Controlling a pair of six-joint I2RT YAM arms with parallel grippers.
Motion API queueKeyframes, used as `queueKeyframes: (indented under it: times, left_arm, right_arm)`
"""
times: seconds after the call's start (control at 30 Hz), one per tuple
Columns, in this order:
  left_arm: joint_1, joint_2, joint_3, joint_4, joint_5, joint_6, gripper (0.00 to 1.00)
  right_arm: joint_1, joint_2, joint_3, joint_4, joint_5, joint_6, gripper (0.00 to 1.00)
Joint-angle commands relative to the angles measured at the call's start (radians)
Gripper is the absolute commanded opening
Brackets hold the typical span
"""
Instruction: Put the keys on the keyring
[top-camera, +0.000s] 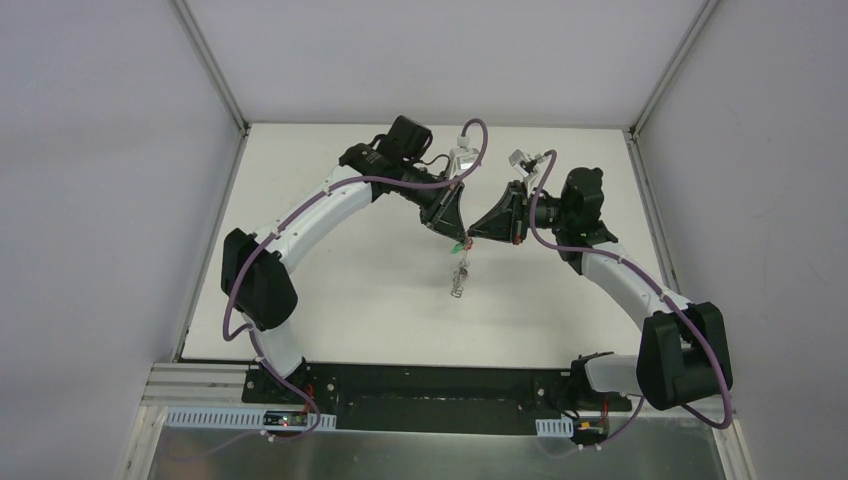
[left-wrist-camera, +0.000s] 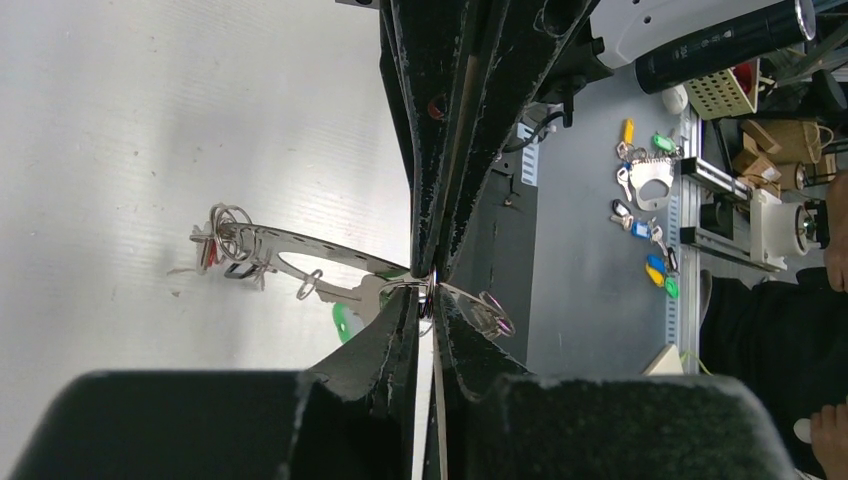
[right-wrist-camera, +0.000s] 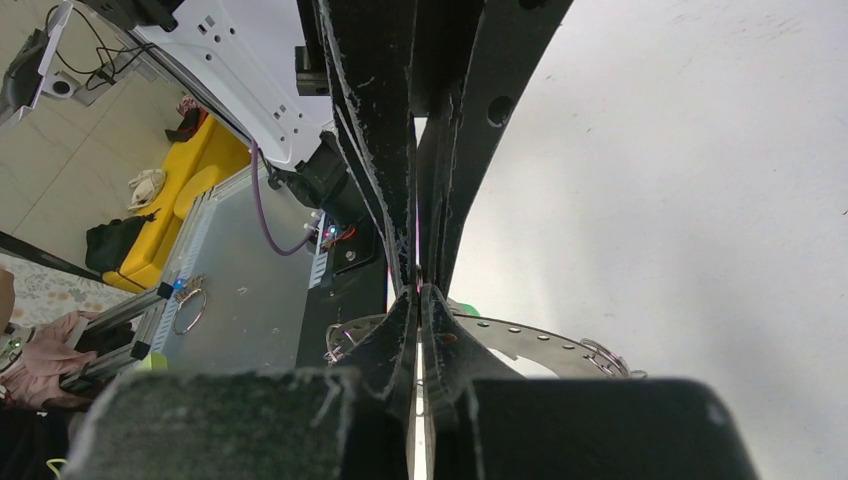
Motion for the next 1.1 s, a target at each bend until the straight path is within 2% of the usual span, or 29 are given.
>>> queueKeyframes:
  times: [0.0, 0.13, 0.27, 0.4, 0.73, 0.87, 0.93, 1.07]
  left_arm:
    - [-0.005, -0.017, -0.003, 0.000, 0.033, 0.018, 0.08]
    - [-0.005, -0.017, 0.006, -0.002, 0.036, 0.017, 0.00]
    - [-0.005, -0.016, 0.018, -0.012, 0.030, 0.029, 0.00]
    - [-0.005, -0.016, 0.050, -0.087, -0.002, 0.103, 0.00]
    - [-0.007, 0.051, 0.258, -0.444, -0.149, 0.326, 0.00]
    - [-0.025, 0.088, 0.338, -0.573, -0.212, 0.348, 0.00]
    - [-0.037, 0.098, 0.363, -0.607, -0.238, 0.336, 0.00]
    - [-0.056, 0.117, 0.402, -0.632, -0.249, 0.263, 0.00]
  right_arm:
    - [-0.006, -0.029, 0.008, 0.043, -0.018, -0.008, 0.00]
    - [-0.005, -0.028, 0.008, 0.043, -0.017, -0.008, 0.00]
    - [-0.006, -0.026, 0.007, 0.043, -0.018, -0.009, 0.00]
    - [-0.007, -0.025, 0.005, 0.040, -0.018, -0.016, 0.00]
    - [-0.009, -0.036, 0.023, -0.050, -0.032, -0.106, 0.21]
    - [-0.007, -0.044, 0.024, -0.050, -0.031, -0.105, 0.28]
    - [-0.007, -0.045, 0.025, -0.050, -0.033, -0.101, 0.35]
    - [0.008, -0.043, 0.028, -0.049, -0.036, -0.096, 0.40]
